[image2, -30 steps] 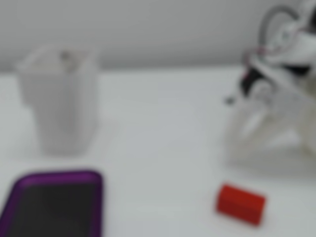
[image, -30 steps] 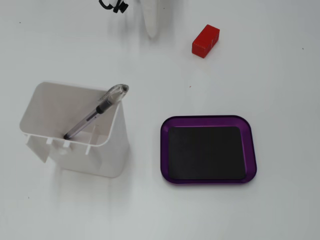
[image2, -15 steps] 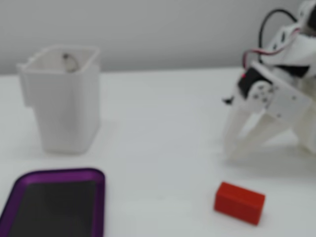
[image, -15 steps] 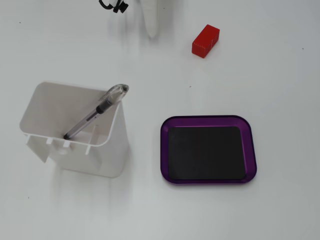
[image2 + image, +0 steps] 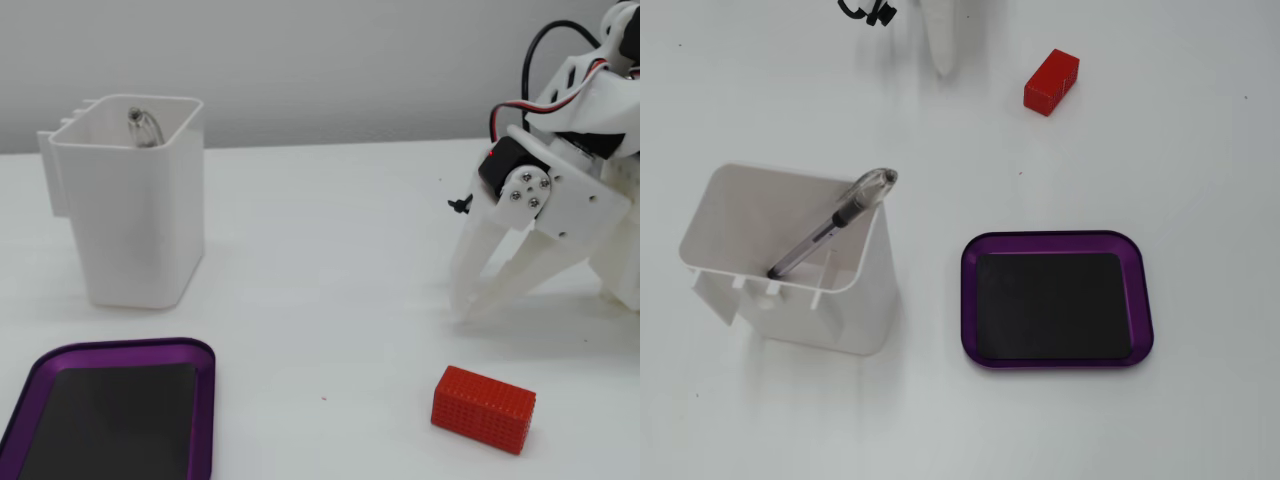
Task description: Pick up the pen and put it in the pen holder.
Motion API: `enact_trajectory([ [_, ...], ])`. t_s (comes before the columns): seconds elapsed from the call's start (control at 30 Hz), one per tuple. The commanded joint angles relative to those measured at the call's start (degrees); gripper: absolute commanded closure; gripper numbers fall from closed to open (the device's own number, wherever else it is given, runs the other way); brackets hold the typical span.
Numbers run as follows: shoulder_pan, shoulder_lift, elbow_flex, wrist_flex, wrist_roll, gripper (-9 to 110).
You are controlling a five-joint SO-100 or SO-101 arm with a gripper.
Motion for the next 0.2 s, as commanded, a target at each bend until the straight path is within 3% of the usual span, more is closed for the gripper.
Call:
enact_trajectory([
  [0.0,-0.1,4.7,0.2,-0.3,0.4,102],
  [0.17,-0.1,4.7,0.2,-0.3,0.4,102],
])
